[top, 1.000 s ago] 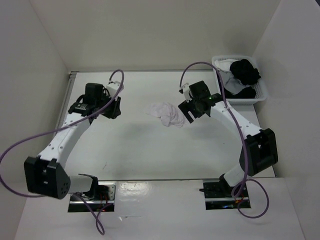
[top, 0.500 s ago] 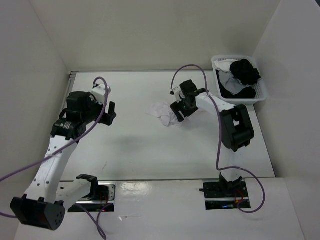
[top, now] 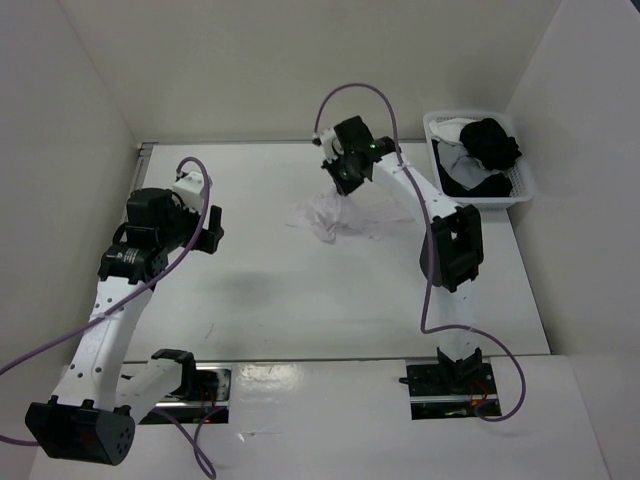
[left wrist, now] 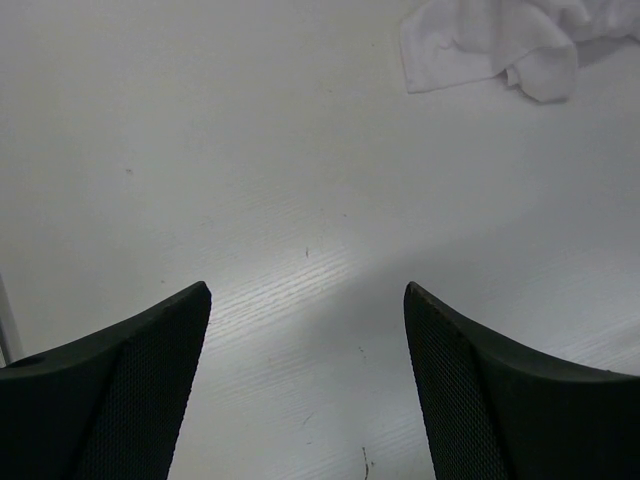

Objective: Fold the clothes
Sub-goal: Flatten the tank top out

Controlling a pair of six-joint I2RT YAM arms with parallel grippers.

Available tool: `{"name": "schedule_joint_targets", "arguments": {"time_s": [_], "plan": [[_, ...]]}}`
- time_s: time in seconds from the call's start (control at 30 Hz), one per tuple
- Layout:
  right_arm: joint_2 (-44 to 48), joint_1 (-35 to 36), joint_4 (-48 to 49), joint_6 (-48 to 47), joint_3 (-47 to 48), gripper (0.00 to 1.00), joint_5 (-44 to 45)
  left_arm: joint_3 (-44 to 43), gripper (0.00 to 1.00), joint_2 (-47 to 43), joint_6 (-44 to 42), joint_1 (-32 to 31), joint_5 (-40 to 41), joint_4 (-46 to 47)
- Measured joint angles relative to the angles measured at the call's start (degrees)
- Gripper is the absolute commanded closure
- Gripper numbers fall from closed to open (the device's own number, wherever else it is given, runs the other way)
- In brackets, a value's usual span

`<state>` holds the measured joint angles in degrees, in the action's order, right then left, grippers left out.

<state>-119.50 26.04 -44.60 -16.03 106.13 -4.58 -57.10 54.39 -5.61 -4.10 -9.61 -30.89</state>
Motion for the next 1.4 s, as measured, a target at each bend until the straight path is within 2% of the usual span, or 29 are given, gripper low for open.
{"name": "schedule_joint_targets", "arguments": {"time_s": [0.2, 0.27, 0.37, 0.47, 0.53, 0.67, 0.8, 0.83, 0.93, 0.97, 1.07, 1.17, 1.23, 1.33, 1.4], "plan": [[1.46, 3.76, -6.71, -0.09, 26.40, 1.00, -2.54, 0.00, 0.17, 0.24, 0.00, 0.02, 0.22, 0.02], [5.01, 4.07, -7.72, -0.09, 30.32, 1.00, -5.84, 0.00, 0.18, 0.24, 0.00, 0.00, 0.31, 0.02], [11.69, 4.07, -8.50, -0.20, 30.95, 1.00, -9.07, 0.00, 0.19, 0.42, 0.00, 0.00, 0.35, 0.04], [17.92, 4.15, -8.15, -0.98, 26.21, 1.00, -10.16, 0.00, 0.20, 0.74, 0.00, 0.00, 0.33, 0.04], [22.18, 5.05, -7.32, -2.32, 18.29, 1.00, -10.10, 0.00, 0.20, 0.79, 0.00, 0.00, 0.33, 0.07], [27.30, 11.96, -6.95, -6.08, -2.75, 0.90, -7.54, 0.00, 0.20, 0.81, 0.00, 0.00, 0.31, 0.09], [27.65, 20.65, -10.19, -10.49, -20.79, 0.69, -5.29, 0.00, 0.20, 0.92, -0.04, 0.02, 0.24, 0.11], [27.65, 22.27, -12.11, -11.78, -23.91, 0.52, -5.25, 0.00, 0.20, 0.96, -0.04, 0.00, 0.17, 0.11], [27.65, 23.71, -16.63, -14.16, -29.18, 0.38, -3.61, 0.00, 0.20, 1.09, -0.04, 0.00, -0.15, 0.11], [27.67, 23.54, -17.03, -14.56, -29.92, 0.29, -2.64, 0.00, 0.20, 1.09, -0.04, 0.00, -0.22, 0.11], [28.92, 21.51, -15.19, -14.82, -30.64, 0.16, -0.42, 0.00, 0.20, 1.14, -0.15, 0.00, -0.59, 0.13], [31.04, 15.43, -9.79, -13.60, -30.47, 0.16, 0.52, 0.00, 0.20, 1.60, -0.17, 0.00, -1.11, 0.22], [30.49, 9.27, -6.10, -11.78, -29.07, 0.16, 1.11, 0.00, 0.25, 2.64, -0.26, -0.02, -1.57, 0.46], [25.79, 1.57, -0.96, -8.52, -26.45, 0.16, 2.58, -0.24, 0.29, 6.12, -0.31, -1.20, -1.66, 0.66], [21.75, -0.94, 1.57, -6.69, -26.10, 0.16, 3.43, -1.31, 0.32, 9.97, -0.31, -2.91, -1.64, 0.48]]}}
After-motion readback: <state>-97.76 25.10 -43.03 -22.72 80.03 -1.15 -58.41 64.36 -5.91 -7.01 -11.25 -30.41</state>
